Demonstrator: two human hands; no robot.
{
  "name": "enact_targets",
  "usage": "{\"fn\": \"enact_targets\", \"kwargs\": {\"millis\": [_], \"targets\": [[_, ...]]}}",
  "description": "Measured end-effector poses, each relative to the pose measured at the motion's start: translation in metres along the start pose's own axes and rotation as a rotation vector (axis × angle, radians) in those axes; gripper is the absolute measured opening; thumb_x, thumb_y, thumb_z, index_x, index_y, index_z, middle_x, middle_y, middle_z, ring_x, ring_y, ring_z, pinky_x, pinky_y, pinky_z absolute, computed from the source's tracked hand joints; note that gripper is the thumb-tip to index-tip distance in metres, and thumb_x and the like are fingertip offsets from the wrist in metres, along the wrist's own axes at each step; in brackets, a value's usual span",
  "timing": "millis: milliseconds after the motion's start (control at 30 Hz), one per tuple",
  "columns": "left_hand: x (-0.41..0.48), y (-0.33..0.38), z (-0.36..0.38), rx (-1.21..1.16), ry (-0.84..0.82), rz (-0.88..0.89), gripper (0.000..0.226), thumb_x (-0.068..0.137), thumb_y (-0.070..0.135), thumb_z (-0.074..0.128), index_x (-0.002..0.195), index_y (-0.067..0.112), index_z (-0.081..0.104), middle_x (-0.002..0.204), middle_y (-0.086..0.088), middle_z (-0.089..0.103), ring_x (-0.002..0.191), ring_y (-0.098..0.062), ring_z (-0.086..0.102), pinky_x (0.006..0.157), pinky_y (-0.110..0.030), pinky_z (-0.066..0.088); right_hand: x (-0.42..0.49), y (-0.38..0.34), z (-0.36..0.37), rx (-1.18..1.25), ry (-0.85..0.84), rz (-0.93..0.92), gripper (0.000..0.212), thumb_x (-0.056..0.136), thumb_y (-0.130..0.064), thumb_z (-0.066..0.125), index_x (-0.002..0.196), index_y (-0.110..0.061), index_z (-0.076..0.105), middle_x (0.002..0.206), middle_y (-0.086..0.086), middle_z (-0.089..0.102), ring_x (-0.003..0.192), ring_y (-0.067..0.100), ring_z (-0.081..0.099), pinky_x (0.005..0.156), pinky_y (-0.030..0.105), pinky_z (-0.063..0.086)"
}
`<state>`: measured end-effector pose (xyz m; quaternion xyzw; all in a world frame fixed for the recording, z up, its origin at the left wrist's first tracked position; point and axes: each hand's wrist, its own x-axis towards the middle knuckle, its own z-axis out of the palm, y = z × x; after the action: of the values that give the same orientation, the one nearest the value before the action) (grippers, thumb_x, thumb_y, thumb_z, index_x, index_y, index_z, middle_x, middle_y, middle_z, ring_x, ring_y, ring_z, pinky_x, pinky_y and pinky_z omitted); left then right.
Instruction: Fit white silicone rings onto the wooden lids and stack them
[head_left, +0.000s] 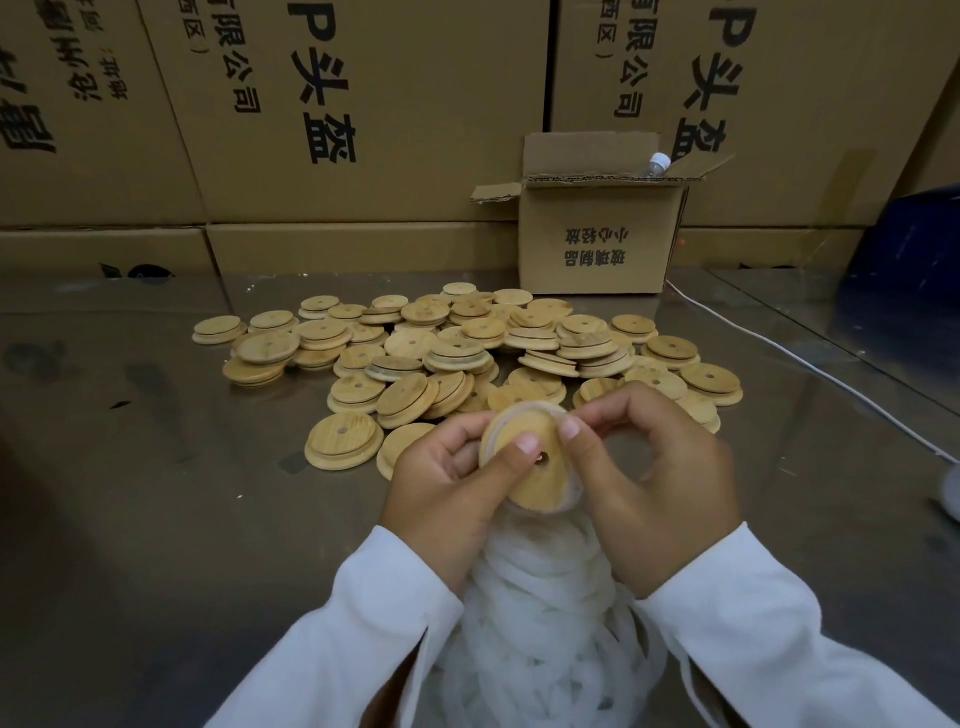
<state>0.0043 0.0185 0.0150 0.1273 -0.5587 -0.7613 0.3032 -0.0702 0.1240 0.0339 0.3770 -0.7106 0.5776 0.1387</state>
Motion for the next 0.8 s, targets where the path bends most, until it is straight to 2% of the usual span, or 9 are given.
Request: {"fn": "enact_targets", "kwargs": {"millis": [67,233,333,433,600,700,800], "targets": [[0.000,0.000,-0.001,0.051,0.009,0.026,0.047,0.058,0.030,0.070,0.097,0.004,0.067,0.088,-0.014,0.073,0.083,-0.025,0.069,0.078,-0.036,0.054,0.001,-0.001,0.000,0.015,-0.028,0.051,0.012,0.076,-0.014,0.069,0.068,-0.020,0.063,0.070,-0.008,0.064,0.074,0.002,0.057,0.064,0.004,0.039],[0.001,0.006,-0.001,0.160,-0.002,0.083,0.042,0.060,0.029,0.067,0.095,0.007,0.067,0.082,-0.009,0.074,0.075,-0.016,0.070,0.065,-0.022,0.054,0.010,0.002,-0.004,0.226,-0.072,0.355,0.013,0.076,-0.012,0.068,0.064,-0.017,0.066,0.059,-0.006,0.061,0.054,-0.001,0.053,0.052,0.006,0.041],[0.001,0.008,-0.001,0.161,0.008,0.075,0.042,0.061,0.028,0.065,0.097,0.005,0.067,0.084,-0.010,0.073,0.078,-0.019,0.069,0.071,-0.027,0.055,0.013,0.003,-0.007,0.283,-0.113,0.439,0.014,0.076,-0.014,0.068,0.063,-0.018,0.067,0.059,-0.003,0.062,0.055,0.002,0.054,0.052,0.007,0.043],[0.001,0.007,-0.002,0.084,0.059,0.026,0.037,0.061,0.025,0.065,0.093,0.007,0.068,0.083,-0.010,0.073,0.080,-0.022,0.069,0.078,-0.037,0.055,0.013,0.000,-0.007,0.310,-0.161,0.412,0.013,0.076,-0.012,0.067,0.064,-0.016,0.067,0.064,0.001,0.065,0.058,0.004,0.056,0.055,0.008,0.045],[-0.004,0.002,-0.001,0.111,0.079,0.031,0.037,0.058,0.029,0.069,0.088,0.007,0.067,0.081,-0.013,0.072,0.079,-0.028,0.068,0.076,-0.045,0.054,0.006,-0.001,-0.002,0.306,-0.111,0.331,0.013,0.077,-0.006,0.066,0.066,-0.013,0.063,0.067,0.004,0.063,0.058,0.005,0.054,0.056,0.009,0.046],[-0.004,0.001,0.001,0.069,0.109,0.037,0.042,0.052,0.027,0.080,0.086,0.006,0.066,0.079,-0.012,0.072,0.073,-0.025,0.069,0.066,-0.040,0.058,-0.001,-0.001,0.003,0.198,-0.048,0.233,0.008,0.074,-0.017,0.068,0.071,-0.020,0.061,0.066,0.002,0.061,0.060,0.003,0.054,0.057,0.011,0.045],[-0.001,0.002,0.001,-0.017,0.181,0.044,0.039,0.055,0.018,0.085,0.086,0.008,0.063,0.077,-0.008,0.073,0.071,-0.019,0.070,0.065,-0.034,0.058,-0.005,0.002,0.007,0.030,-0.007,0.114,0.008,0.072,-0.028,0.067,0.075,-0.026,0.060,0.067,-0.006,0.061,0.070,0.005,0.056,0.062,0.011,0.042]]}}
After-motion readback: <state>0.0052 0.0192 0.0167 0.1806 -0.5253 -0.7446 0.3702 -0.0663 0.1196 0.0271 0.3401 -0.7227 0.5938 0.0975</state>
